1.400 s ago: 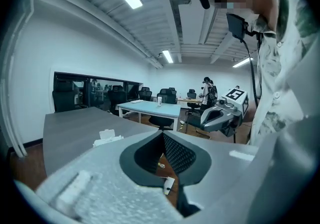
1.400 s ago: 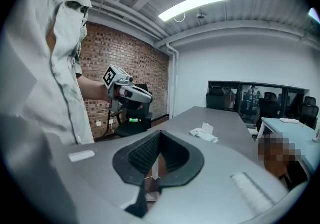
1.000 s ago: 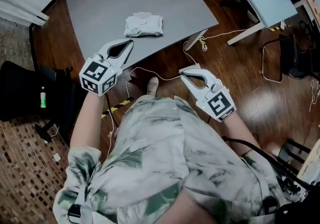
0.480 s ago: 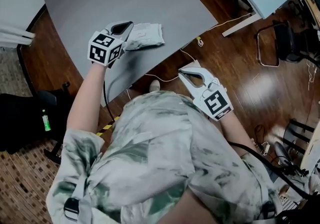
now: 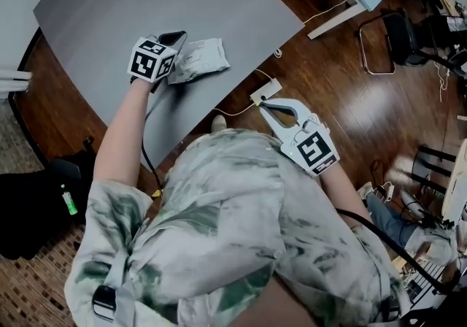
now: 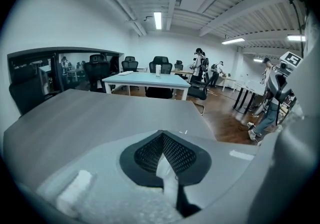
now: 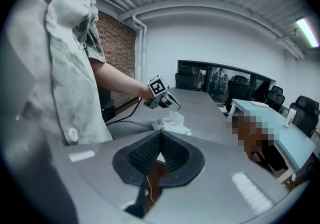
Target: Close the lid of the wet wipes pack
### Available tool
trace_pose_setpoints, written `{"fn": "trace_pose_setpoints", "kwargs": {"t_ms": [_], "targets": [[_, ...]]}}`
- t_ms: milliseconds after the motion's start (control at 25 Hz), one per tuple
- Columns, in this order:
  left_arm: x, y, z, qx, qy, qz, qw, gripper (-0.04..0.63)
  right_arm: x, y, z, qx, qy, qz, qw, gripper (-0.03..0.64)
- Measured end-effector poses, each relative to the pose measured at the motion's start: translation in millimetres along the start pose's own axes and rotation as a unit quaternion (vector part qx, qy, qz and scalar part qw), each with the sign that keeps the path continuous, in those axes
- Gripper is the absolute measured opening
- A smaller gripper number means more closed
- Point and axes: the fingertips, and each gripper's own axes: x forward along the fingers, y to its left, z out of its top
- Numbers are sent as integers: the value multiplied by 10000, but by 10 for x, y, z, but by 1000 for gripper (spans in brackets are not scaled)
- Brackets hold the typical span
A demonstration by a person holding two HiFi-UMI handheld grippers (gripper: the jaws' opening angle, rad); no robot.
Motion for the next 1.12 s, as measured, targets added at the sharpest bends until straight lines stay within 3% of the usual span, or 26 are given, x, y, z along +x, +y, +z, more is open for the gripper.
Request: {"fn": "trace_pose_setpoints", "kwargs": {"t_ms": [560, 1120], "targets": [[65, -399, -220, 273, 363, -443, 9980, 2, 123, 1, 30, 87, 31, 59, 9999, 6], [136, -588, -584, 468, 797, -487, 9945, 2, 261, 15, -2, 121, 127, 240, 9996, 6]]}}
